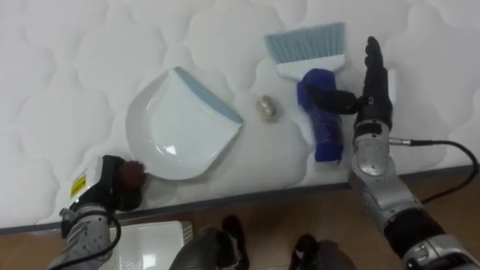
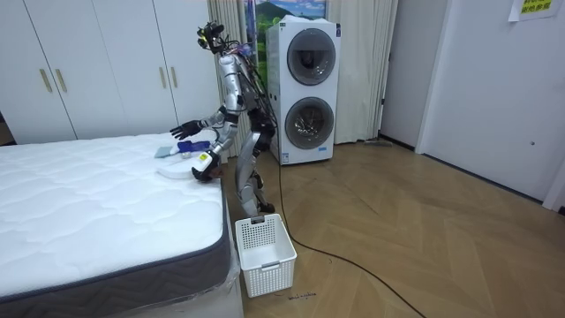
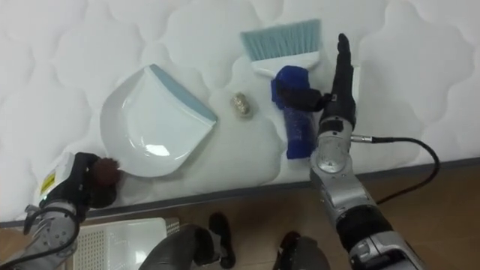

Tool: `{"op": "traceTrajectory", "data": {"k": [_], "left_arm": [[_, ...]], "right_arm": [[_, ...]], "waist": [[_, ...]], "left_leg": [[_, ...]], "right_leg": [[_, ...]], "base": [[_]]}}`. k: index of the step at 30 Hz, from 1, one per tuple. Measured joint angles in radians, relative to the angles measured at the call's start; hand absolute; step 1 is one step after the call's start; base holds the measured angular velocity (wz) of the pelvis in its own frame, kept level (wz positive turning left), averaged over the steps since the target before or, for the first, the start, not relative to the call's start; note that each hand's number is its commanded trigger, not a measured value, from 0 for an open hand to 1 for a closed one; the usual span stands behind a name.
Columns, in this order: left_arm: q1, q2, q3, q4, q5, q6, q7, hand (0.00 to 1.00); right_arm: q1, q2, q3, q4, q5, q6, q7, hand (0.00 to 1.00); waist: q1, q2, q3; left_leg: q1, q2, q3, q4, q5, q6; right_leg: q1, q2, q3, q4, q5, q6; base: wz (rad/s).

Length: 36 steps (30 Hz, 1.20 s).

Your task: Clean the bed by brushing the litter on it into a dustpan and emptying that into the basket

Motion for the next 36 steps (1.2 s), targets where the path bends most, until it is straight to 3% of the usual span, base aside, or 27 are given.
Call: {"op": "traceTrajectory", "data": {"k": [10, 16, 26, 36], "left_arm": [[0.016, -0.001, -0.010, 0.025, -0.002, -0.010, 0.022, 1.00], [0.019, -0.002, -0.034, 0.032, -0.006, -0.016, 0.016, 1.00], [0.020, -0.001, -0.049, 0.032, 0.000, -0.014, 0.014, 1.00], [0.005, 0.001, -0.096, 0.032, -0.009, -0.015, -0.003, 1.00]], "right_arm": [[0.008, -0.001, 0.019, -0.032, -0.019, -0.012, -0.034, 0.00], [0.046, 0.000, 0.086, -0.032, -0.017, -0.035, -0.044, 0.00], [0.109, -0.001, 0.092, 0.068, -0.017, -0.038, -0.036, 0.00], [0.121, -0.006, 0.131, 0.155, -0.013, -0.039, -0.008, 0.00]], "waist": [[-0.029, -0.004, -0.0037], [-0.031, -0.004, -0.0060], [-0.031, 0.003, -0.0097], [-0.031, 0.011, -0.0091]], "left_leg": [[0.027, 0.000, 0.001, -0.009, 0.000, 0.001], [0.055, 0.008, 0.001, -0.013, 0.003, 0.000], [0.056, 0.022, -0.008, -0.010, 0.011, -0.001], [0.057, 0.008, -0.009, -0.037, 0.020, -0.003]], "right_leg": [[0.026, 0.003, -0.002, -0.010, 0.005, 0.002], [0.057, 0.016, 0.000, -0.026, 0.013, 0.001], [0.077, 0.037, -0.005, -0.058, 0.021, 0.003], [0.071, 0.030, -0.009, -0.063, 0.024, 0.003]], "base": [[0.01], [-0.04], [-0.01], [0.01]]}}
